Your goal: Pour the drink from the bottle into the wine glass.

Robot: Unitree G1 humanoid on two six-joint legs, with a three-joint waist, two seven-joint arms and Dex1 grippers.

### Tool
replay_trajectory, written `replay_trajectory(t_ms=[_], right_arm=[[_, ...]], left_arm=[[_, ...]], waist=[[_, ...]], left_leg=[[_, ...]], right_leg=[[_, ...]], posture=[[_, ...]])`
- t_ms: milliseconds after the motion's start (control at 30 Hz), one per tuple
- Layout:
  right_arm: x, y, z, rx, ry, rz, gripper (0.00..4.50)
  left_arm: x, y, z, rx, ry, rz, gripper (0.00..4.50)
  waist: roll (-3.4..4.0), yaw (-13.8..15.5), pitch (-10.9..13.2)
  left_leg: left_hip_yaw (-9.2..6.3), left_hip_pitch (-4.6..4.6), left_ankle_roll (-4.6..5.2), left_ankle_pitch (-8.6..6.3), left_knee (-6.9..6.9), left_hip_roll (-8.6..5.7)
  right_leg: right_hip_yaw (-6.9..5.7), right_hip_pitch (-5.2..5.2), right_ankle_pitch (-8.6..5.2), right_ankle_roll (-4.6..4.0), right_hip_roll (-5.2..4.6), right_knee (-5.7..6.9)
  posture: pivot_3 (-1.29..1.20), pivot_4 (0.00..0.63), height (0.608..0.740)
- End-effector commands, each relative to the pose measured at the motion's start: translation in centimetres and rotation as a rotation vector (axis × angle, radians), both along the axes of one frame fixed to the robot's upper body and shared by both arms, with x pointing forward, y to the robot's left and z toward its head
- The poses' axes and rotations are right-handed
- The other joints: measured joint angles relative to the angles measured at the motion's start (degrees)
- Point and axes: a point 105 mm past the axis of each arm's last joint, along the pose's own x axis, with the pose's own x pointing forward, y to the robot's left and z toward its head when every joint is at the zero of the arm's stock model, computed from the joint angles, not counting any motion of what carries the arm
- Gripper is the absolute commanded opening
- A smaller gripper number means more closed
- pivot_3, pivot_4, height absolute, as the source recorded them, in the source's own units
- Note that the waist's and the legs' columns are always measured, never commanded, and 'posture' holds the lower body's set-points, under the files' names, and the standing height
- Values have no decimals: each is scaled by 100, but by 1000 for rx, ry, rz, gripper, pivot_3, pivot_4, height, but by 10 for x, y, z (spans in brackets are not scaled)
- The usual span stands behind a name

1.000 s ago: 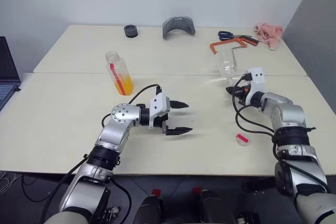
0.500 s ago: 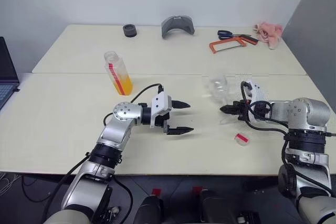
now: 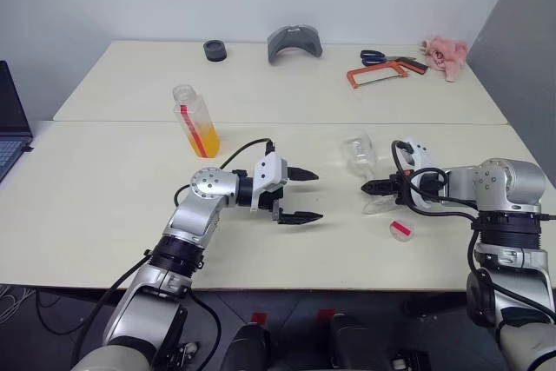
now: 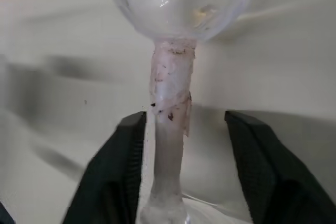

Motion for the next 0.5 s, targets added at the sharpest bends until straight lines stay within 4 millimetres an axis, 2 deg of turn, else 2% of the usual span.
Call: replay_trajectory(t_ms=[33, 233, 500], right_arm=[[1, -2, 17, -27, -34, 49, 2800], [2, -1, 28, -97, -15, 151, 2800], [17, 6, 21, -170, 4, 259, 2800]], left_arm=[[1, 2, 7, 10, -39, -10, 4500], [1, 3, 3, 17, -42, 2, 4500], [-2, 2, -3, 9, -44, 14, 4500]], waist=[[0, 1, 0], [1, -8, 1], [0, -10, 2]], left_leg=[[0, -1, 0, 0, 0, 0], [1, -3, 0, 0, 0, 0], [1, -8, 0, 0, -1, 3]], right_leg=[[-2, 0, 0, 0, 0, -1], [-2, 0, 0, 0, 3, -11], [-6, -1, 0, 0, 4, -18]], posture=[[0, 150, 740], [0, 150, 740], [0, 150, 740]])
